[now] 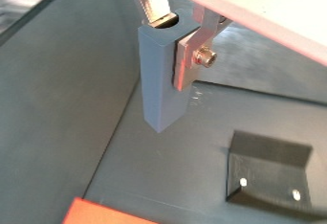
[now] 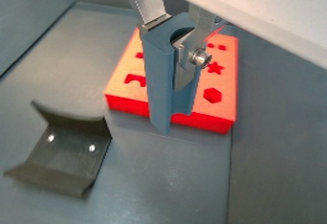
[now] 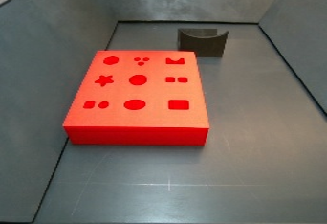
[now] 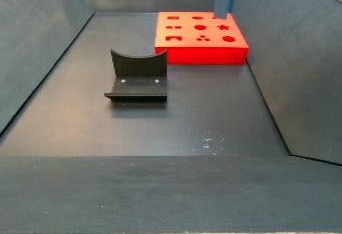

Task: Pick up the arch object. Move up. Rotate the arch object. Move to above the board. Insert the arch object.
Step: Rotate the arch object.

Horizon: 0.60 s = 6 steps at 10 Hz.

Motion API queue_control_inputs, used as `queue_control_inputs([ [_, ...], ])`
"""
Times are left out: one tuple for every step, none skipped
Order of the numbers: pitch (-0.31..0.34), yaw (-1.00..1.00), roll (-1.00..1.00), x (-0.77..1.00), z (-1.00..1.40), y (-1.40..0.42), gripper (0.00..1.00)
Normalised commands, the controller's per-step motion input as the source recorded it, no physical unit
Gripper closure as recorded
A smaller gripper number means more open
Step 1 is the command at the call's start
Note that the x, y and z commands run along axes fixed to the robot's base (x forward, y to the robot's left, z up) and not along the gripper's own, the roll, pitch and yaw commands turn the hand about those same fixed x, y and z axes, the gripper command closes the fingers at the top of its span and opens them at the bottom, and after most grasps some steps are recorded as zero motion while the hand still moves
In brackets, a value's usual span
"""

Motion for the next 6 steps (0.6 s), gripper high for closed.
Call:
queue_control_inputs([
  [-0.032,-0.6,0.01,0.01,-0.03,0.02,1.0],
  [-0.02,-0.32,0.01,0.01,-0.02,0.01,1.0],
  [-0.006,-1.0,0.0,0.04,0.0,-0.04,1.0],
  [-0.004,-1.0,0.0,0.03,0.0,-0.04,1.0],
  [-0.004,-1.0,0.0,0.03,0.0,-0.02,1.0],
  [-0.004,-1.0,0.0,0.03,0.0,-0.01,1.0],
])
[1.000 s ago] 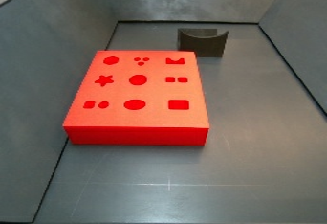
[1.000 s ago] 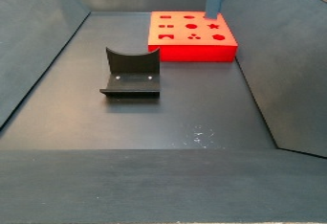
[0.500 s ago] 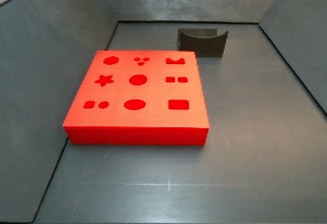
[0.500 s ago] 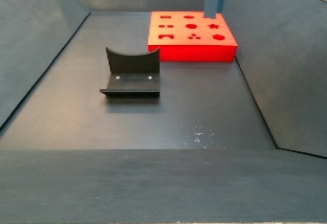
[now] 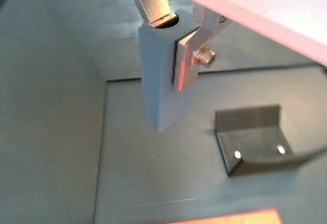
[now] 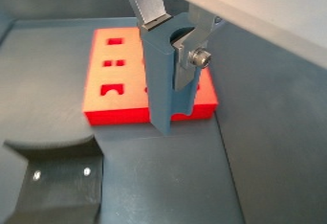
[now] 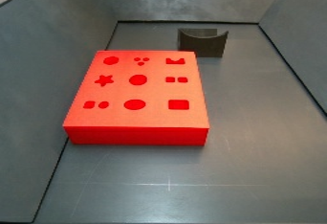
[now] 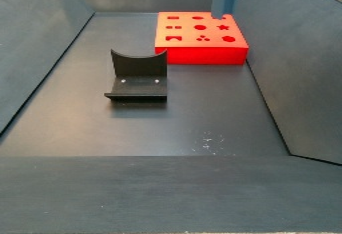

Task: Pick up the arch object. Move up. Rotate the arch object. Move to above the board. Insert the arch object.
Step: Rotate the arch object.

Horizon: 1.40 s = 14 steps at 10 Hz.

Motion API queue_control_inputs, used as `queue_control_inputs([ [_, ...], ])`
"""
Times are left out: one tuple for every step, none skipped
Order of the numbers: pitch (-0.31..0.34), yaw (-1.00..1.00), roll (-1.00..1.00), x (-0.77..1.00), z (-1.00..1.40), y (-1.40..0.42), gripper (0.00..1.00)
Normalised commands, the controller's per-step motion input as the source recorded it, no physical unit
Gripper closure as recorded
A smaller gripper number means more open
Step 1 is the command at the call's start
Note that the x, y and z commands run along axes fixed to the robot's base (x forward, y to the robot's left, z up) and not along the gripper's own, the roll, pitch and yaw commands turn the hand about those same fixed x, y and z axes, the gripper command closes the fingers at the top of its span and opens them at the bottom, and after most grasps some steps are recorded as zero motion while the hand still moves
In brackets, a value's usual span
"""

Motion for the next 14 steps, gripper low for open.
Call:
queue_control_inputs([
  [-0.004,-1.0,0.0,0.03,0.0,-0.01,1.0],
  [-0.005,-1.0,0.0,0.03,0.0,0.0,1.0],
  [-0.006,-1.0,0.0,0.02,0.0,0.0,1.0],
  [-0.006,-0.79,0.0,0.02,0.0,0.0,1.0],
  [-0.006,-0.56,0.0,0.02,0.0,0.0,1.0],
  [-0.006,-0.33,0.0,0.02,0.0,0.0,1.0],
  [-0.006,-0.24,0.0,0.02,0.0,0.0,1.0],
  [-0.005,-1.0,0.0,0.0,0.0,0.0,1.0],
  [-0.005,-1.0,0.0,0.0,0.0,0.0,1.0],
  [-0.006,-0.76,0.0,0.0,0.0,0.0,1.0],
  [-0.006,-0.6,0.0,0.0,0.0,0.0,1.0],
  [-0.006,-0.3,0.0,0.0,0.0,0.0,1.0],
  [-0.006,-0.23,0.0,0.0,0.0,0.0,1.0],
  [-0.006,-0.13,0.0,0.0,-1.0,0.0,1.0],
])
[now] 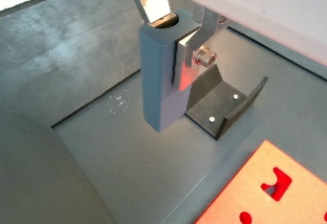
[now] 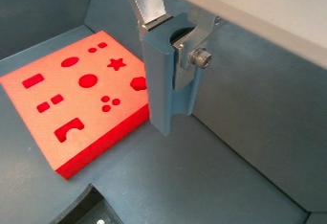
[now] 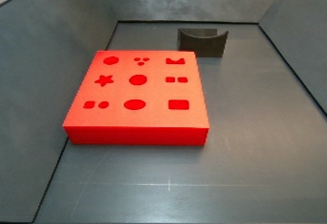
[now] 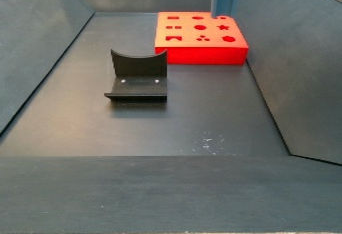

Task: Pick up the arch object. Move up. Rotate the arch object. Move to above the board. Insert the arch object.
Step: Rotate the arch object.

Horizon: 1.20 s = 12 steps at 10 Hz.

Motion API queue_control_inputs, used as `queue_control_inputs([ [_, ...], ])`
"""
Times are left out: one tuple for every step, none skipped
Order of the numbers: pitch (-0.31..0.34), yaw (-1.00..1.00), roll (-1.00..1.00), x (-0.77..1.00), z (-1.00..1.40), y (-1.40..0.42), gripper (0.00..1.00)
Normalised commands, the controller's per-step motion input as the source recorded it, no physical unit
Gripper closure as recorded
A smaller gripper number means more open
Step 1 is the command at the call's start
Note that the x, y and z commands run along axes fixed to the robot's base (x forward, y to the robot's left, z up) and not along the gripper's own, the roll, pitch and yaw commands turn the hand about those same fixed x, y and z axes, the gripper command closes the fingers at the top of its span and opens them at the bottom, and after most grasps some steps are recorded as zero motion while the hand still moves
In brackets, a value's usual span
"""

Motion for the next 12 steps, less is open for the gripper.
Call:
queue_control_inputs([
  [-0.008,-0.11,0.0,0.0,-1.0,0.0,1.0],
  [-0.027,-0.07,0.0,0.01,-1.0,0.0,1.0],
  [-0.029,-0.05,0.01,0.01,-1.0,0.0,1.0],
  [-0.032,-0.05,0.01,0.01,-1.0,0.0,1.0],
  [-0.036,-0.04,0.02,0.02,-1.0,0.0,1.0],
  [-0.034,-0.04,0.02,0.02,-1.0,0.0,1.0],
  [-0.038,-0.04,0.02,0.02,-1.0,0.01,1.0],
  [-0.037,-0.04,0.03,0.02,-1.0,0.01,1.0],
  [-0.042,-0.04,0.03,0.02,-1.0,0.01,1.0],
  [-0.042,-0.04,0.04,0.02,-1.0,0.01,1.0],
  [-0.044,-0.04,0.04,0.03,-1.0,0.02,1.0],
  [-0.043,-0.04,0.04,0.02,-0.87,0.02,1.0],
])
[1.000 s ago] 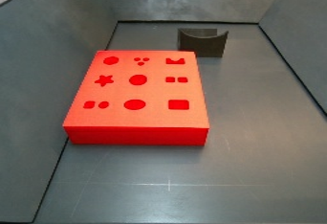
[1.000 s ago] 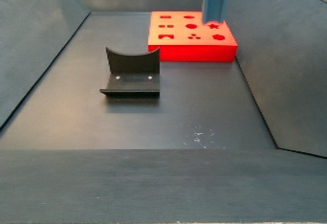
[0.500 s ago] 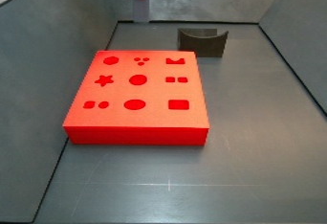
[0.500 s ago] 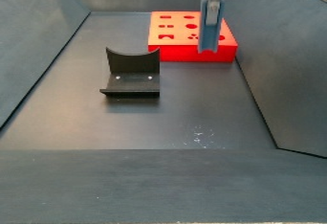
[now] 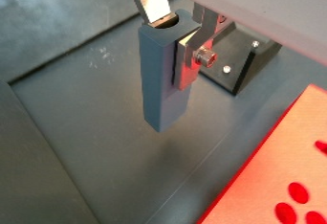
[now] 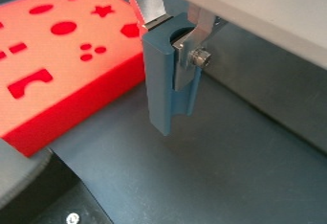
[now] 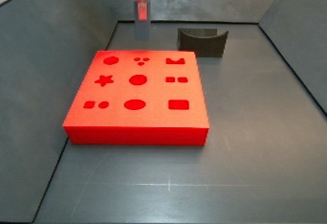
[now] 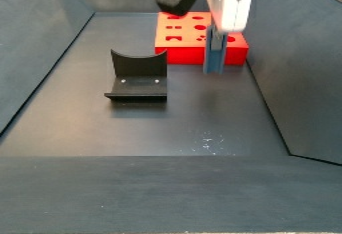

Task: Pick up the arch object. Move up. Rotate the arch object. Move to above the board. Insert the arch object.
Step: Rotate the arch object.

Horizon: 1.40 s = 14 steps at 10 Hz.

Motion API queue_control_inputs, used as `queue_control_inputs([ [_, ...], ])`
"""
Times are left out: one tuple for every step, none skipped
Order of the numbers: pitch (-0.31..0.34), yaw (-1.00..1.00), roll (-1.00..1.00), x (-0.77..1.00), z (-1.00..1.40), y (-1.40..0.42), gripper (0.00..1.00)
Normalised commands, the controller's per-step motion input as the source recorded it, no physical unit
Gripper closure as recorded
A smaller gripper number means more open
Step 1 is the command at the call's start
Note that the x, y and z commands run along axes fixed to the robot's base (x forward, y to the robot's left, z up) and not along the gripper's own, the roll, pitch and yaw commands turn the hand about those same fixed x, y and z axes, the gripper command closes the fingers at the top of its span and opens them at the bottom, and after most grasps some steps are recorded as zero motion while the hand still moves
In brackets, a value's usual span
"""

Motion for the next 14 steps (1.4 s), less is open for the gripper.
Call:
queue_control_inputs([
  [-0.043,-0.04,0.05,0.02,-0.77,0.02,1.0],
  [-0.038,-0.04,0.05,0.02,-0.52,0.02,1.0],
  [-0.033,-0.04,0.05,0.03,-0.38,0.02,1.0],
  [-0.028,-0.04,0.06,0.03,-0.24,0.02,1.0],
  [-0.013,-0.04,0.06,0.0,0.0,0.0,0.0],
  [-0.006,-0.04,0.06,0.0,1.0,0.0,0.0],
  [0.001,-0.04,0.06,-0.01,1.0,0.0,0.0],
  [0.032,-0.04,0.05,-0.03,1.0,0.0,0.0],
  [0.036,-0.04,0.05,-0.03,0.93,0.0,0.0],
  [0.04,-0.03,0.04,-0.02,0.71,0.0,0.0],
  [0.047,-0.03,0.03,-0.02,0.48,0.0,0.0],
  [0.049,-0.02,0.03,-0.01,0.3,0.0,0.0],
  [0.009,1.0,0.0,0.0,0.0,0.0,0.0],
  [0.008,1.0,0.0,0.02,-0.12,0.0,0.0],
])
